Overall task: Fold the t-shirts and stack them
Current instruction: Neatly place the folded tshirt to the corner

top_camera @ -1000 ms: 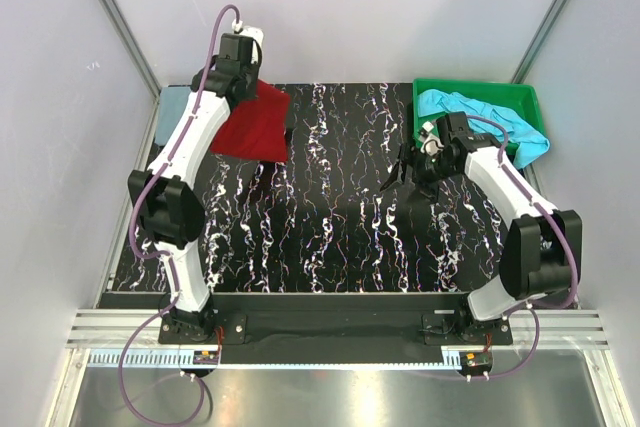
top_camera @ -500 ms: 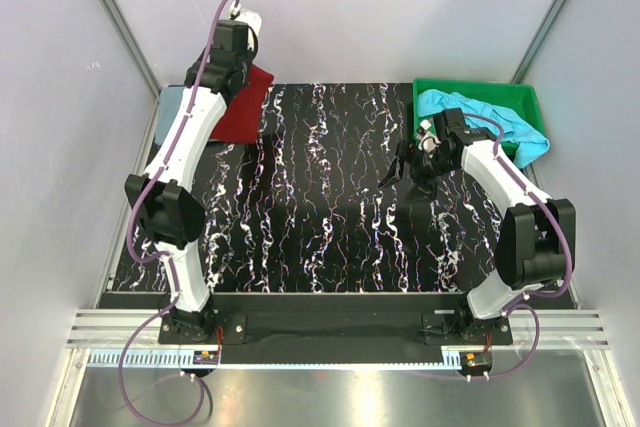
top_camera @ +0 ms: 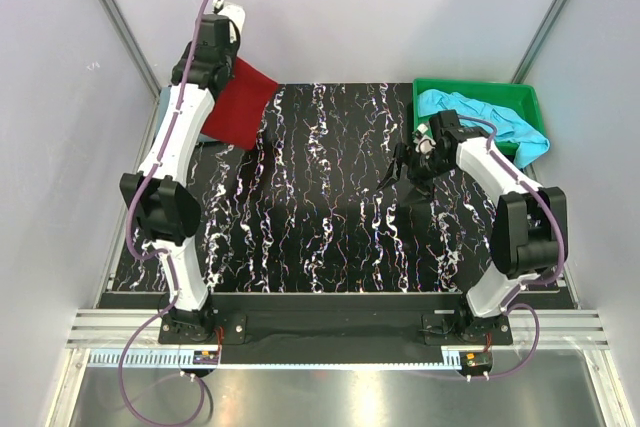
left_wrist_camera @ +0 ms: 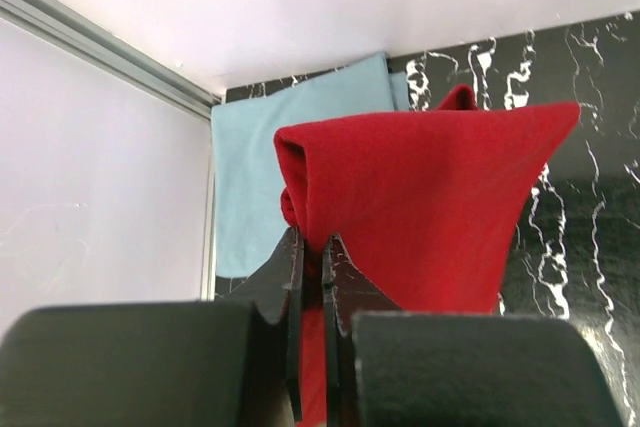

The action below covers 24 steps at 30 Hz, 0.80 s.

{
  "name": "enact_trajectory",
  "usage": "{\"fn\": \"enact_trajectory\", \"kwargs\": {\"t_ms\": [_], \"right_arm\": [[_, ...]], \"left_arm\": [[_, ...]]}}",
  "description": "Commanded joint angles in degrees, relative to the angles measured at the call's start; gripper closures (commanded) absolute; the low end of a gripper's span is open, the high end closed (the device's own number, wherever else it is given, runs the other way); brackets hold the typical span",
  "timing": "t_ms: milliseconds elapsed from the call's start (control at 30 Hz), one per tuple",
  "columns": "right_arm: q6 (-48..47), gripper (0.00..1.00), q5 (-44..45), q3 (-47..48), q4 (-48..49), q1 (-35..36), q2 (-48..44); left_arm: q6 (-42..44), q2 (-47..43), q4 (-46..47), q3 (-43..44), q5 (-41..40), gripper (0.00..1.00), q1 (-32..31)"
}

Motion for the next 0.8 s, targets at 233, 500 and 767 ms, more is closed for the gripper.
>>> {"fn": "enact_trajectory", "kwargs": {"t_ms": [233, 500, 767], "right_arm": [[0.82, 0.12, -0.5, 4.24, 1.07, 0.81, 2.78], [0.99, 0.12, -0.15, 5.55, 1.07, 1.16, 5.68], [1.43, 0.12, -0.23, 7.75, 1.16, 2.48, 8.75]], "left_arm": [[0.06, 3.41, 9.76, 4.34, 3.57, 1.0, 3.2], [-0.91, 5.87, 13.19, 4.43, 3.75, 1.0, 5.49], [-3.28, 7.98, 17.5, 4.17, 3.31, 1.0, 8.48]]}}
